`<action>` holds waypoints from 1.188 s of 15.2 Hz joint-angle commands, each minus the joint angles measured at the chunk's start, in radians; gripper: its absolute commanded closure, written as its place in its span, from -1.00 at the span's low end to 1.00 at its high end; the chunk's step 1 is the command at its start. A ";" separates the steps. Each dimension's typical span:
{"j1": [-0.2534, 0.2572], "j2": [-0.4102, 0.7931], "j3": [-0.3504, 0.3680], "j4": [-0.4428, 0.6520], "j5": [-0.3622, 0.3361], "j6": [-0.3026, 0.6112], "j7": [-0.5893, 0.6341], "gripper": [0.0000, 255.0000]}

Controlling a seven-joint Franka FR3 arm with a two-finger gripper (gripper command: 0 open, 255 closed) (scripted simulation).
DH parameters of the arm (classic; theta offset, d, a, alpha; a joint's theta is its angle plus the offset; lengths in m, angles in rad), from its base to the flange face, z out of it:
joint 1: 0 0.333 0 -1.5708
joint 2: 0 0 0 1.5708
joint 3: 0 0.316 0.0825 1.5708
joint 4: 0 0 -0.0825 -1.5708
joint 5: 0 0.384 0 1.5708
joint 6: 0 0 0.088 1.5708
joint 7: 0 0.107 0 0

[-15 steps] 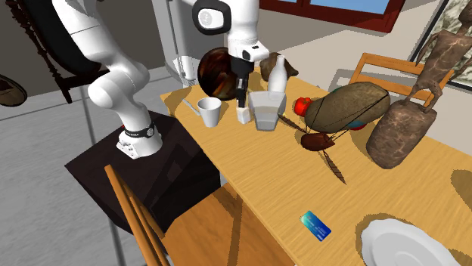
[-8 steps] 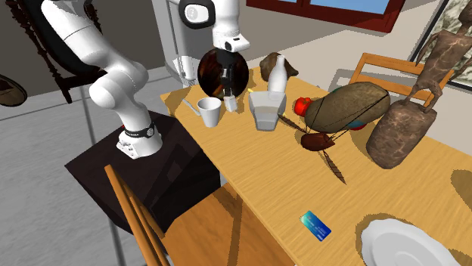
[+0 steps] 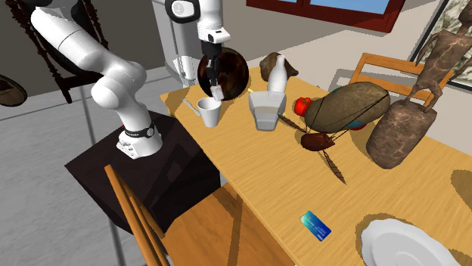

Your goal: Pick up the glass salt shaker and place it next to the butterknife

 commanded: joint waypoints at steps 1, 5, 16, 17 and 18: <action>0.031 -0.035 0.036 -0.018 0.031 -0.014 0.046 1.00; 0.094 -0.101 0.105 -0.041 0.093 -0.049 0.136 1.00; 0.244 -0.168 0.325 0.000 0.263 -0.115 0.406 1.00; 0.253 -0.166 0.347 0.011 0.276 -0.118 0.431 1.00; 0.261 -0.162 0.369 0.023 0.290 -0.120 0.456 1.00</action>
